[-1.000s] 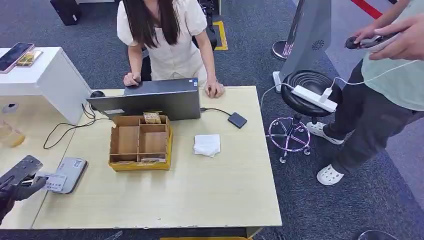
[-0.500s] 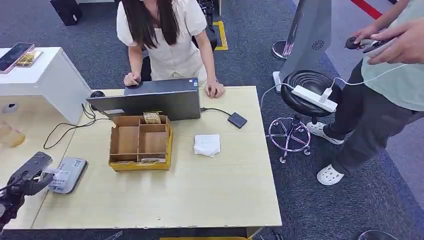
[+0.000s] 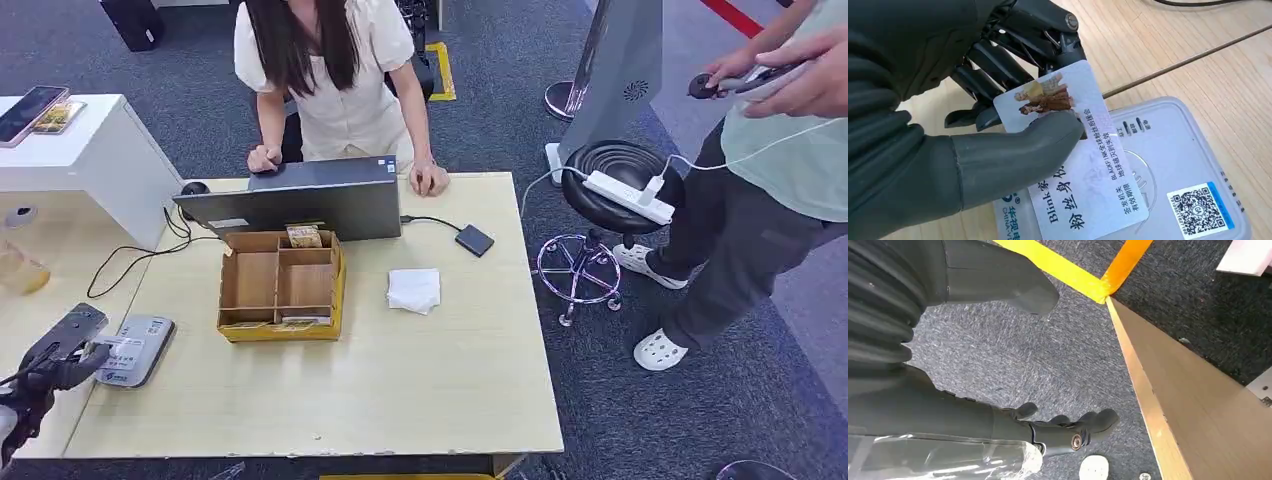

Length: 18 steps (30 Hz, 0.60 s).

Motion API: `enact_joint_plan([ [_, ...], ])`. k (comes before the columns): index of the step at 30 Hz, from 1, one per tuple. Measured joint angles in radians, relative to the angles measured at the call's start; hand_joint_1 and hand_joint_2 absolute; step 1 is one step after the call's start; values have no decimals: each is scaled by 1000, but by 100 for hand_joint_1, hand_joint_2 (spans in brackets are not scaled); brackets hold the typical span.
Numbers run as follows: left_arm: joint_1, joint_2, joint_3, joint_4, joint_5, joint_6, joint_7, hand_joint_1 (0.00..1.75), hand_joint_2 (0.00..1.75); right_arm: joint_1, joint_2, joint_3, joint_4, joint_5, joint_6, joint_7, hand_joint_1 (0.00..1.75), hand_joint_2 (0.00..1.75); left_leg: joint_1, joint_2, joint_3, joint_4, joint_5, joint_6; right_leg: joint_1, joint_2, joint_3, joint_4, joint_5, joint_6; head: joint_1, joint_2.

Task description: Pass the card to the sensor for recognition and then transmit it.

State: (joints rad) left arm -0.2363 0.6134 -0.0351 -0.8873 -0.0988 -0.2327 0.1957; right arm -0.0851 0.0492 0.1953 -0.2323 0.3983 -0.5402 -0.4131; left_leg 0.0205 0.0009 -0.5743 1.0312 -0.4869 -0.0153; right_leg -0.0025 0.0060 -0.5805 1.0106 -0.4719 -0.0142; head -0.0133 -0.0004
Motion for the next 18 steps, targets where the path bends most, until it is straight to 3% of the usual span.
enact_joint_plan([
  [10,0,6,0,-2,13,-9,-8,175,175,0,0,0,0,0,0,-2,0,175,0,0,0,0,0,-1,0,0,0,0,0,0,0,0],
  [13,0,7,7,-28,60,-8,-54,175,175,1,0,0,0,-1,-1,-4,0,175,0,0,0,0,1,0,0,0,-1,0,0,0,0,0],
  [15,1,-1,26,-71,132,-8,-129,175,175,2,0,0,0,-5,-2,-15,0,175,0,0,0,0,1,0,0,0,0,0,0,0,1,0],
  [18,-3,-5,50,-114,170,-8,-144,175,175,3,0,-1,0,-6,-2,-21,0,175,0,2,0,0,1,0,0,2,-1,0,1,0,0,0],
])
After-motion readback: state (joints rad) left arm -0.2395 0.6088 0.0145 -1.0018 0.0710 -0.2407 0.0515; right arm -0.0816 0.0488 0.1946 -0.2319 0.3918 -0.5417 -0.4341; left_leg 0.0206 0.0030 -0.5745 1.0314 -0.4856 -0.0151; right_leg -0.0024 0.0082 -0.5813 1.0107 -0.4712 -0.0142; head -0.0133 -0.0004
